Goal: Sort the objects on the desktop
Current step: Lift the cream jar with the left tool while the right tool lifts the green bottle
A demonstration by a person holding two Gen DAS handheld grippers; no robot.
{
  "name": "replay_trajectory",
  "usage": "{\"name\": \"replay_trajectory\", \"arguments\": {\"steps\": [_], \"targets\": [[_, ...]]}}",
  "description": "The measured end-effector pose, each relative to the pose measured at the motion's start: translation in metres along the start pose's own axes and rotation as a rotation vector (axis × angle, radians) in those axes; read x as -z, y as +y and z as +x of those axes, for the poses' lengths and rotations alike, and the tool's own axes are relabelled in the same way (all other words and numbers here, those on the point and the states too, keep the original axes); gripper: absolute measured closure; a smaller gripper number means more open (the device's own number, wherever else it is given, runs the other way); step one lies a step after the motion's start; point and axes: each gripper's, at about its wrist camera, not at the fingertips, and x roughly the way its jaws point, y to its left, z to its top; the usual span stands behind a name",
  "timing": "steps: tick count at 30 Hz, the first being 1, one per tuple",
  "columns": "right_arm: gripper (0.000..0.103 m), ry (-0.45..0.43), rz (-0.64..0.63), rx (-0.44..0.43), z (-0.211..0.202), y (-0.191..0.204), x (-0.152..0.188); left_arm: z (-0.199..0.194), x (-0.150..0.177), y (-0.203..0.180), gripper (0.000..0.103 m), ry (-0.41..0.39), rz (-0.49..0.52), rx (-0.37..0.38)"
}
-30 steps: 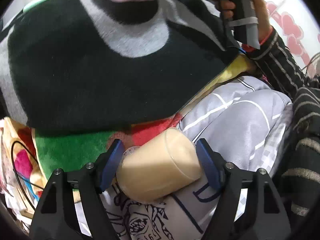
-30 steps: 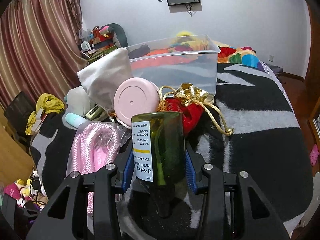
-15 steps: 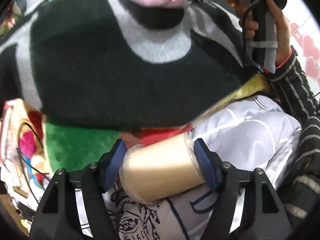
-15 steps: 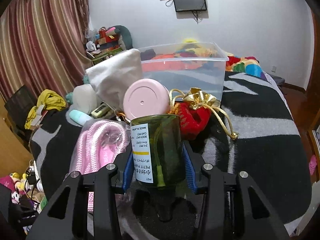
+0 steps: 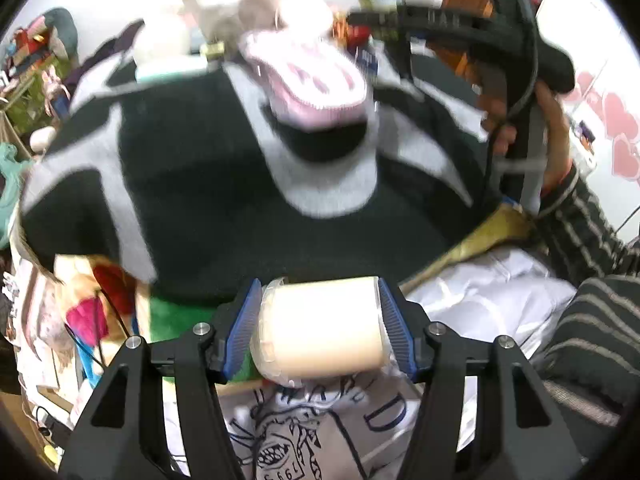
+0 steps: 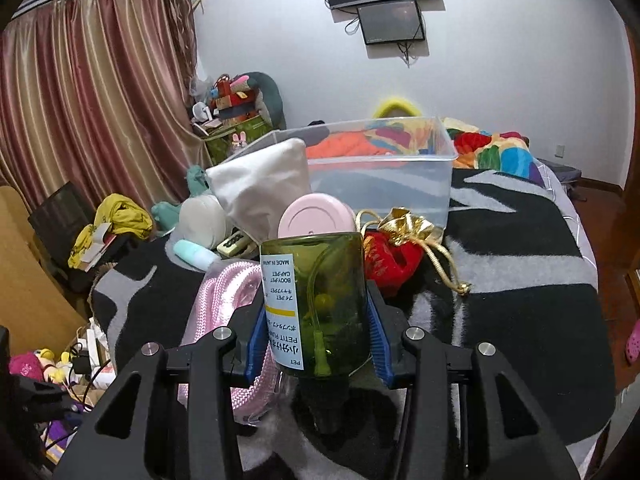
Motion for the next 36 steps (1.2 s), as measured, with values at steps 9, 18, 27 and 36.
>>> {"name": "replay_trajectory", "arguments": {"steps": [9, 18, 27, 36], "targets": [[0.064, -0.032, -0.013, -0.013, -0.011, 0.001, -0.01, -0.029, -0.045, 0.018, 0.102, -0.181, -0.005, -0.101], [0.064, -0.002, 0.006, -0.039, -0.011, -0.009, -0.003, -0.012, -0.002, 0.041, 0.075, 0.003, -0.052, 0.009], [0.064, 0.007, -0.013, -0.052, -0.008, 0.0, -0.002, -0.004, 0.025, 0.033, 0.035, 0.025, -0.062, 0.069], [0.064, 0.025, -0.02, -0.058, -0.01, 0.002, 0.002, 0.037, 0.005, 0.023, 0.041, -0.033, -0.029, -0.202]]}}
